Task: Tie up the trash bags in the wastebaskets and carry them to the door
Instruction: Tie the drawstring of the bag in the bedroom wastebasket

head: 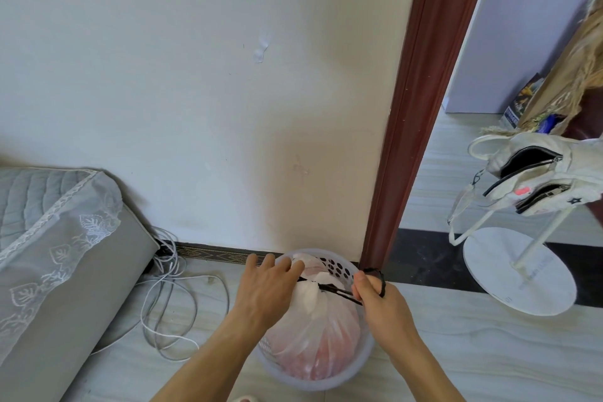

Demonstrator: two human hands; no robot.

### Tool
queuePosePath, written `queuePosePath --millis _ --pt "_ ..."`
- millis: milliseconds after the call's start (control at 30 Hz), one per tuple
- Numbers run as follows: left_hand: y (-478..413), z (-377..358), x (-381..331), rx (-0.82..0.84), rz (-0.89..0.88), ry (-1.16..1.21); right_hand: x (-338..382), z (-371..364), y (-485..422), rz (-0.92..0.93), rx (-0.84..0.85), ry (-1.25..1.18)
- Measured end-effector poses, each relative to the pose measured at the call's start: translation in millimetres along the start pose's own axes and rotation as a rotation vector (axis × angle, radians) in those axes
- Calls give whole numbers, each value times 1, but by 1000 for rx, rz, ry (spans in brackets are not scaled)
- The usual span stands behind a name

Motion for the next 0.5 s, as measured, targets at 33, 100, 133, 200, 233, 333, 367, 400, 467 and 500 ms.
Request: queuePosePath --millis 33,100,133,200,233,333,367,400,467,500 --pt "0 4 -1 9 12 5 1 1 2 -14 11 -1" --pt "-3 11 -4 59 22 46 3 2 5 -45 38 -12" --pt "-4 15 -4 77 33 84 4 1 8 -54 48 -20" --pt "-6 14 -1 165 69 242 6 -2 11 -53 55 -28" --pt "-6 9 4 245 112 405 8 -3 14 -48 62 -26" --pt "-3 -8 27 491 299 899 17 -4 22 -34 103 -36" --pt "-3 -13 37 509 342 949 22 -3 24 -21 119 -32" --pt "1 -19 46 515 378 955 29 -2 26 -4 135 -21" --pt "11 -36 59 494 421 843 44 0 30 29 153 4" --pt "18 -46 63 493 447 771 52 0 29 41 152 17"
Point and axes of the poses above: each hand's wrist, its own y-axis away from the middle knuckle, its own z-axis out of the back of the hand, x = y × z, the point moved 2 cm from there along -y, towards the middle knuckle, and after that the axes turned 7 degrees about -y, right-handed, at the moved point
